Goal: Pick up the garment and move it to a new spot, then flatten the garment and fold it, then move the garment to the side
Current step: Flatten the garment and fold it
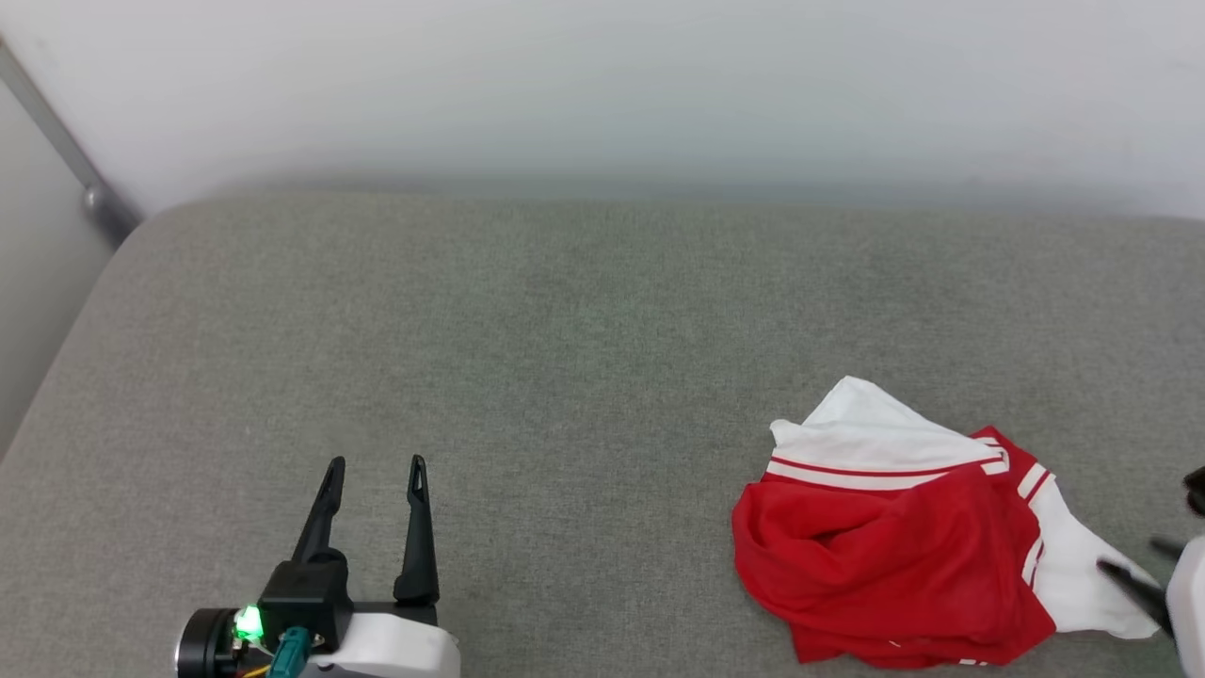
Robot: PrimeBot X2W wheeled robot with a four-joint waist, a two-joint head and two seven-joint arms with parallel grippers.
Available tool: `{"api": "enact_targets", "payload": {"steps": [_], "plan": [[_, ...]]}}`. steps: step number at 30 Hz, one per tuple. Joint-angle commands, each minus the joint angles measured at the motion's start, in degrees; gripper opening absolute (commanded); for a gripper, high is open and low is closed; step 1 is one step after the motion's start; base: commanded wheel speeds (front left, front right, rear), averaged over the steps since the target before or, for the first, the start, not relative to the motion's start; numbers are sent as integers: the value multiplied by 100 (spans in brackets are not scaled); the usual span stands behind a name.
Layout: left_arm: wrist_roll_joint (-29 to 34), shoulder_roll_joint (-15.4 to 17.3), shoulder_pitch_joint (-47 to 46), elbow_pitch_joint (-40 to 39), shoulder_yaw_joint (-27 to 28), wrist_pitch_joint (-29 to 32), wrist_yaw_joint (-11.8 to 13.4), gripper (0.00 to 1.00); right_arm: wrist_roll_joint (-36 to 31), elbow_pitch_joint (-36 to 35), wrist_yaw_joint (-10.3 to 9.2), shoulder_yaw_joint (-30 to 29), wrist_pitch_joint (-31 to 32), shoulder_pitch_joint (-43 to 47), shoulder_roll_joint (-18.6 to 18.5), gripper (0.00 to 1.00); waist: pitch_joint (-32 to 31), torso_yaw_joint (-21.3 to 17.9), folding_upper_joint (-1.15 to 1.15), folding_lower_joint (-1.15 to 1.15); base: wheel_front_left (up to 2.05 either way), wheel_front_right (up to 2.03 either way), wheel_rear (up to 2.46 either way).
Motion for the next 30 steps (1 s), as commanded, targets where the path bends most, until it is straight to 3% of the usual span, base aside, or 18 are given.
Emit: {"api": "enact_targets", "payload": {"steps": [1,2,3,7,12,17,20,25,30], "plan": [[42,45,-69,3,35,-15,-34,100,-86,49,-6,-78,-107,-5,8,100,-91,-49,0,0,0,0,0],[105,129,-151,35,58,-15,-76,100,-342,196,-5,-456,-715,-66,130,100,-174,-117,0,0,0,0,0],[105,129,-151,35,58,-15,-76,100,-342,196,-5,-456,-715,-66,130,100,-174,-117,0,0,0,0,0],[190,386,-438,219,82,-15,-280,100,-973,553,-5,-1317,-1891,-68,529,100,-248,-268,0,0,0,0,0],[295,712,-1146,551,-14,72,-589,100,-1849,597,-5,-2638,-2401,187,1268,100,-292,-458,0,0,0,0,0],[237,925,-2097,790,-247,626,-998,100,-3188,-516,-5,-4570,-2412,979,2257,100,-255,-664,0,0,0,0,0],[121,984,-2767,975,-508,1051,-1167,100,-3939,-1422,-5,-5433,-2416,1556,2964,100,-186,-743,0,0,0,0,0],[-132,963,-3918,1369,-1150,1566,-1268,100,-4732,-2527,-5,-6040,-2416,2370,4009,100,1,-899,0,0,0,0,0],[-912,929,-4937,1823,-2048,2129,-1266,100,-5290,-3155,-5,-6105,-2416,2783,4610,100,265,-1105,0,0,0,0,0]]}}
